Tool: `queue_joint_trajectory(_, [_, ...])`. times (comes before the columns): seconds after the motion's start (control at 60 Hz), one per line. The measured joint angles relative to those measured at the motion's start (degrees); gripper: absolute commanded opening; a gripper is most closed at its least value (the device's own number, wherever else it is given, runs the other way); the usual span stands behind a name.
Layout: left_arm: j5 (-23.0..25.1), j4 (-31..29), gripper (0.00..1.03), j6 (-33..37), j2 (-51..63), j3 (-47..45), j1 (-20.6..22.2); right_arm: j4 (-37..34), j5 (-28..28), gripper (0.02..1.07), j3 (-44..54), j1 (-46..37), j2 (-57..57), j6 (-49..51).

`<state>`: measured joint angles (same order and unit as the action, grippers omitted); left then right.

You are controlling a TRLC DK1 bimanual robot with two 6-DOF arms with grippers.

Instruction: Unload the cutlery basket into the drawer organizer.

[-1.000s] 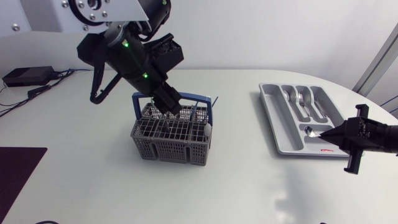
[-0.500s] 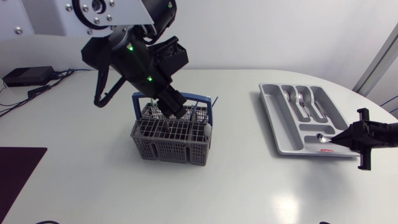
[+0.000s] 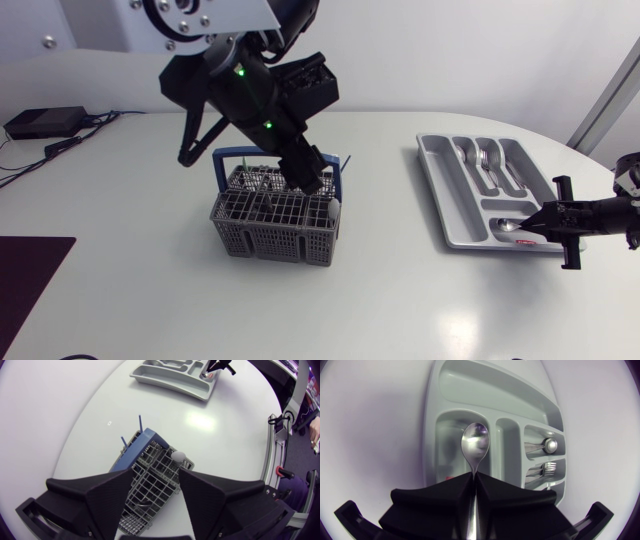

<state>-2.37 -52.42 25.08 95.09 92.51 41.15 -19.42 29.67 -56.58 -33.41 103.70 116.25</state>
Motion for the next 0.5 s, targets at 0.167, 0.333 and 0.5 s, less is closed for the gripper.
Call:
queue_joint_trajectory(0.167, [0.0, 0.0, 0.68, 1.1, 2.2, 0.8, 1.4, 2.1, -1.0, 0.39, 0.1, 0.4, 1.1, 0.4])
queue_joint_trajectory(0.333, [0.0, 0.0, 0.68, 1.2, 2.5, 0.8, 1.8, 4.4, -1.3, 0.63, 1.1, 0.4, 1.3, 0.4])
queue_joint_trajectory(0.5, [0.0, 0.0, 0.68, 1.2, 2.2, 0.6, 1.8, 3.1, -1.0, 0.79, 1.6, 0.4, -0.6, -0.9])
